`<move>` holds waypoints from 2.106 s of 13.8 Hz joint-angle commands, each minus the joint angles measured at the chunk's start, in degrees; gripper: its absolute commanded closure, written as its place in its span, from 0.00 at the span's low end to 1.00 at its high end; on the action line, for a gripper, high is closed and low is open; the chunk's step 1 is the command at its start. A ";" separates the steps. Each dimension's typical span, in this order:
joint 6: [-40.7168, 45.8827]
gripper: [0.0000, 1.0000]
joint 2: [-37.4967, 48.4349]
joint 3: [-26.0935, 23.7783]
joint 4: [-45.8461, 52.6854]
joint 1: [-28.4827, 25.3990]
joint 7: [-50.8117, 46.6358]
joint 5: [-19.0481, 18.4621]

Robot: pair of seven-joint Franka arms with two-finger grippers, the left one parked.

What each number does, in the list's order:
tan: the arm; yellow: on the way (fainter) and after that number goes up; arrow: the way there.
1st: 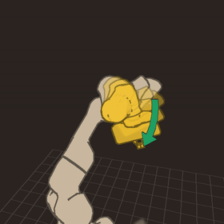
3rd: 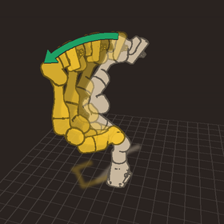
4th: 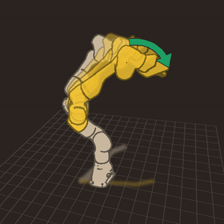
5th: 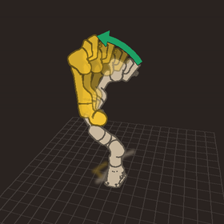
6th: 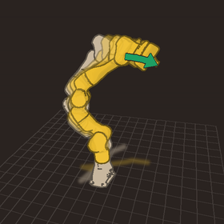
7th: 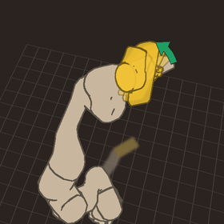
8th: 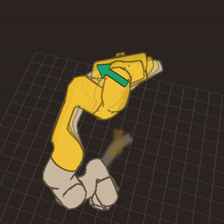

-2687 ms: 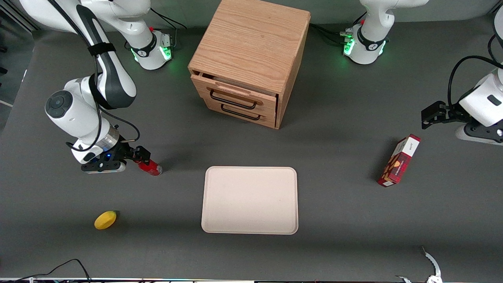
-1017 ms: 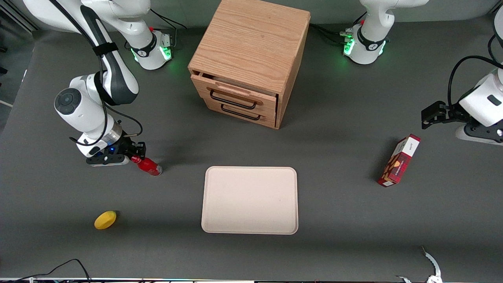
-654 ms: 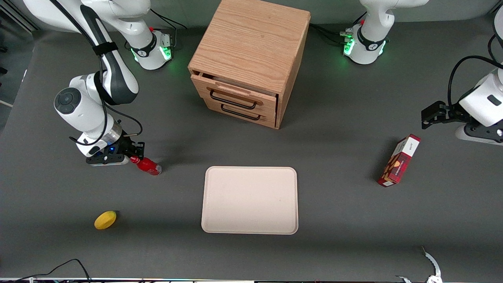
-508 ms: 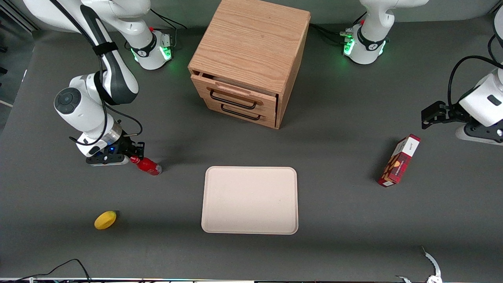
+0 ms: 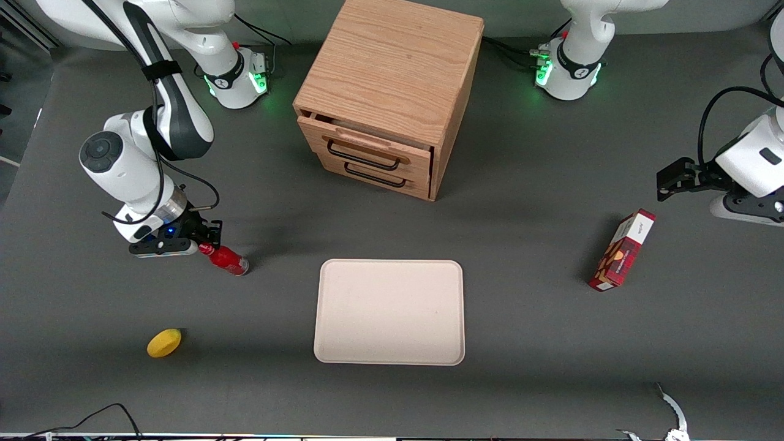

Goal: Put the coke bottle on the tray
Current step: 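Lift the bottle with the right gripper and pull it back, then carry the bottle with the right gripper over the cream tray's edge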

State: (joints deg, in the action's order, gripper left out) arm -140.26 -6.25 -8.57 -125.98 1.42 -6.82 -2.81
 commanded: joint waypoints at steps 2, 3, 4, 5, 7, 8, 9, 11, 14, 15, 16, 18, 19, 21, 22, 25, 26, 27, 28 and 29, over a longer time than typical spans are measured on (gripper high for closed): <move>12.61 1.00 1.77 -0.22 9.24 0.25 -1.71 -2.12; 16.47 1.00 1.68 -0.22 12.40 0.25 -1.71 -2.12; 20.34 1.00 1.59 -0.22 15.47 0.25 -1.88 -2.03; 23.60 1.00 1.59 -0.22 18.29 0.25 -2.06 -2.03; 30.02 1.00 1.41 -0.22 24.18 0.16 -2.15 -1.76; 33.18 1.00 1.33 -0.22 27.25 0.07 -2.15 -1.50; 36.61 1.00 1.07 -0.22 30.76 -0.10 -2.15 -1.33; 43.02 1.00 0.28 -0.22 37.53 -0.54 -2.15 -1.24; 46.57 1.00 -1.39 -0.22 42.57 -0.63 -2.93 -1.15; 46.66 1.00 -2.09 -0.22 43.36 -0.72 -3.72 -1.15; 46.66 1.00 -3.23 -0.22 44.41 -1.67 -4.86 -1.15; 46.66 1.00 -6.30 -0.22 47.57 -4.75 -8.19 -1.15; 46.57 1.00 -7.97 -0.22 49.33 -6.15 -10.21 -1.15; 46.57 1.00 -11.40 -0.22 52.40 -9.58 -14.51 -1.41; 46.48 1.00 -13.16 -0.22 53.90 -11.42 -16.80 -1.41; 46.13 1.00 -18.96 -0.13 59.79 -15.38 -21.20 -1.50; 45.78 1.00 -20.28 -0.13 60.76 -16.18 -22.26 -1.50; 45.26 1.00 -21.69 -0.13 61.55 -16.80 -22.62 -1.50; 44.12 1.00 -23.01 0.13 62.52 -17.76 -23.23 -1.50; 42.72 1.00 -24.59 0.31 63.57 -18.46 -24.54 -1.50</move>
State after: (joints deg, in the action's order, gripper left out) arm -96.84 -26.58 -8.99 -68.30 -15.28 -28.36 -3.68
